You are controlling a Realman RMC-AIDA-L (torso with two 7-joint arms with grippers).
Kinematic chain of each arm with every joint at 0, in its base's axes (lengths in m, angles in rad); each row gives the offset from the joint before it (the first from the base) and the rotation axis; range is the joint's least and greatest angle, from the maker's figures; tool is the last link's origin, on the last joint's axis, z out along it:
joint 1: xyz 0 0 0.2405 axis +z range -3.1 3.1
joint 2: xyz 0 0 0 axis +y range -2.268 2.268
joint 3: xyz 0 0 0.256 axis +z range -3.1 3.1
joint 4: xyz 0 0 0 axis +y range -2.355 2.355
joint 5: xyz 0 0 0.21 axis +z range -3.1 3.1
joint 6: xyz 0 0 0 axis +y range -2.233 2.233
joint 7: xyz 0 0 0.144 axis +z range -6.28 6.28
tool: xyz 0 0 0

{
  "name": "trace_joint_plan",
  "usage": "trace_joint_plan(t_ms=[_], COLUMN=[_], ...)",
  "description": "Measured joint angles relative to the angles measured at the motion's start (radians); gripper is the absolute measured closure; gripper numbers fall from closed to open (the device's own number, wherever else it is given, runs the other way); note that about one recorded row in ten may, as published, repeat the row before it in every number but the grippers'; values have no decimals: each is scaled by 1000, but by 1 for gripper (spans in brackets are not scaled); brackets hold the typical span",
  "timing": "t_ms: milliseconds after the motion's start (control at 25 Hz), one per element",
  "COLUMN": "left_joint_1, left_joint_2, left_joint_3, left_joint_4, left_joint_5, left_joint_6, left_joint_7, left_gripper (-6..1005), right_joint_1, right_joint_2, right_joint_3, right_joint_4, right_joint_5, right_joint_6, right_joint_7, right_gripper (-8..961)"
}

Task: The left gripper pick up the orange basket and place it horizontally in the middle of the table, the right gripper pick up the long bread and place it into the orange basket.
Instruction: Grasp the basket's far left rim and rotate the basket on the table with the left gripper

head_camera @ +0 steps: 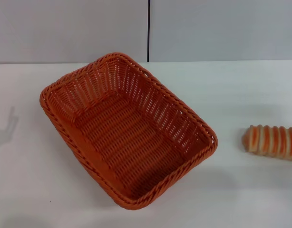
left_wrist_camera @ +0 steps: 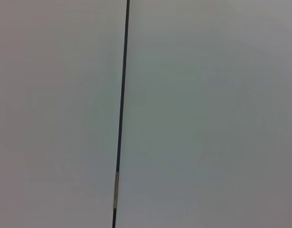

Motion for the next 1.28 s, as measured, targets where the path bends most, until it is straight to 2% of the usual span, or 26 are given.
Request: trace_joint_plan(t_ms=[640, 680, 800, 840, 920, 960, 1000, 1040, 1120, 1280], left_joint_1=[0, -3, 5, 16, 28, 28, 43, 48, 59, 57], left_joint_2=[-1, 4, 9, 10, 11, 11, 13, 15, 15, 14], left_joint_3=[3, 24, 69, 104, 153, 153, 229, 252, 286, 296], left_joint_4=[-10, -3, 85, 172, 274, 274, 411, 459, 598, 836], left_joint_5=[2, 8, 9, 9, 10, 10, 26, 39, 107, 332], left_joint_6=[22, 18, 17, 13, 1, 1, -32, -46, -87, -144], left_joint_7=[-8, -43, -192, -299, -398, -398, -511, -555, -669, -917], left_gripper=[215, 215, 214, 215, 215, 215, 215, 215, 215, 215], right_joint_1=[-20, -24, -38, -42, -49, -53, -57, -60, -66, -68], right_joint_2=[2, 2, 3, 4, 4, 4, 4, 4, 4, 5], right_joint_3=[0, 0, 0, 0, 0, 0, 0, 0, 0, 0], right_joint_4=[-4, -2, 0, 0, 1, 1, 1, 1, 1, 2], right_joint_5=[1, 2, 1, 2, 1, 1, 1, 1, 1, 1], right_joint_6=[15, 15, 11, 9, 6, 4, 0, -5, -14, -22], right_joint_7=[-3, -3, -3, -3, -3, -3, -3, -2, -2, -2], right_gripper=[334, 335, 335, 335, 334, 334, 334, 334, 334, 333])
